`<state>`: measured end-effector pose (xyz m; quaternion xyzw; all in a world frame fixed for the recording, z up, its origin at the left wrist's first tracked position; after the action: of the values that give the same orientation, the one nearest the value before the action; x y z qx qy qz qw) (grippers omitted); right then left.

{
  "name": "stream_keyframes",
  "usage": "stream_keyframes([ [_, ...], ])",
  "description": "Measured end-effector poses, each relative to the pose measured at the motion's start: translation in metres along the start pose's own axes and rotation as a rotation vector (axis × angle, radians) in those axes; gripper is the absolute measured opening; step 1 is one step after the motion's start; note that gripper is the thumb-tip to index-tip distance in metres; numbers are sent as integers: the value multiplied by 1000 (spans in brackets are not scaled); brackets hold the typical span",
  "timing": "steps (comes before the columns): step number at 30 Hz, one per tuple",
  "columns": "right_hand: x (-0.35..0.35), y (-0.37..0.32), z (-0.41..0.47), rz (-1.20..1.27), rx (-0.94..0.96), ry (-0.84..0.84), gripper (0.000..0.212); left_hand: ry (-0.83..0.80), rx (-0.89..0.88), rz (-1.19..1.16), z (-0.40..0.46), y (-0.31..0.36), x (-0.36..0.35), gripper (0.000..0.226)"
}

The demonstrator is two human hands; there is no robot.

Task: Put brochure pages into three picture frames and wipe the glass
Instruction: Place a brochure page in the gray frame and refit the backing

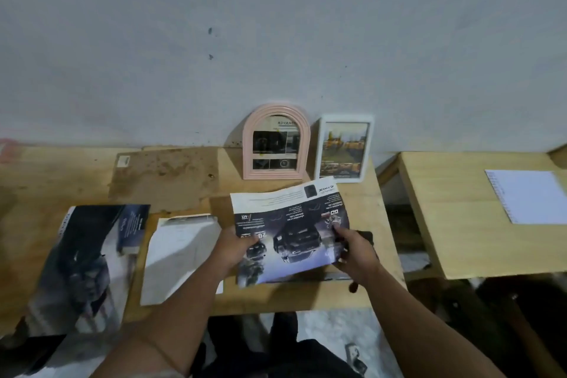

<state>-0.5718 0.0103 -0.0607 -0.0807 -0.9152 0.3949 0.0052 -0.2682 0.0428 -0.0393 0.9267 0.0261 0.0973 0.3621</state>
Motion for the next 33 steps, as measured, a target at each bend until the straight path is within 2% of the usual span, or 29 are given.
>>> stream_keyframes([
  [3, 29, 4, 8, -155, 44, 65, 25, 59, -2, 68, 11, -12, -8, 19],
  [6, 42, 11, 16, -318, 81, 101, 11, 140, -19, 135, 20, -22, -13, 41],
  [8, 46, 13, 22, -414, 98, 129, 10, 165, -39, 187, 22, -30, -16, 50],
  [12, 49, 21, 33, -503, 72, 115, 15, 319, -111, 538, 22, -41, -17, 65],
  [16, 52, 21, 39, -723, 104, 92, 31, 235, -2, 652, 27, -53, -23, 83],
  [20, 53, 15, 34, -948, 186, 55, 48, 196, -5, 753, 29, -55, -26, 79],
  [24, 50, 10, 20, -1045, 234, 3, 58, 189, -12, 783, 28, -49, -28, 69],
  [29, 46, 8, 14, -1184, 272, -42, 76, 162, -8, 824, 29, -45, -30, 70],
  [33, 45, 8, 17, -1383, 256, -70, 76, 145, -15, 885, 32, -49, -30, 73],
])
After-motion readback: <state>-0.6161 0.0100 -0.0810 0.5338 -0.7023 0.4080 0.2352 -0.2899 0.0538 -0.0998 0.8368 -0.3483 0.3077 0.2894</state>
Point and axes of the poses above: each hand's wrist, its own z-axis towards the middle knuckle, its own x-axis out of the back of the hand, y = z × x, the point moved 5 cm from there along z, towards the middle knuckle, and after that the axes turned 7 degrees about x, right-handed, at the moved point
